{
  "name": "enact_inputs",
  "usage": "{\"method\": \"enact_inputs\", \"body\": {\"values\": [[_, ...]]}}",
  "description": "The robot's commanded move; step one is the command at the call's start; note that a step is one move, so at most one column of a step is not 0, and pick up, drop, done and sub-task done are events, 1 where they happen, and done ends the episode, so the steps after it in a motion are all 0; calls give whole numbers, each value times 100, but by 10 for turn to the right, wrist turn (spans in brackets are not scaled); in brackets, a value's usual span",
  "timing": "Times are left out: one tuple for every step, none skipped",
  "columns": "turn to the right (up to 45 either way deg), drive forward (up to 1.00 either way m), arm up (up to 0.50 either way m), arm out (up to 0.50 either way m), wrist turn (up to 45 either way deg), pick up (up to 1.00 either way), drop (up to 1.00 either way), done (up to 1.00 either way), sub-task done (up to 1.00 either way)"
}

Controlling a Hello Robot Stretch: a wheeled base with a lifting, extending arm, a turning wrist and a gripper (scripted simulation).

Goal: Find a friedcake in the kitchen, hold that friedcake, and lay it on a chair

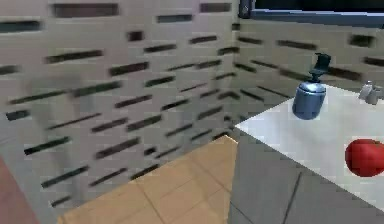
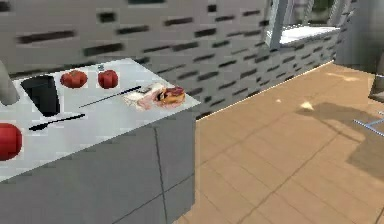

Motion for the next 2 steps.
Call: {"method": "enact_inputs", "body": {"values": [[450,0,0,0,0,0,0,0,0],[390,0,0,0,0,0,0,0,0]]}}
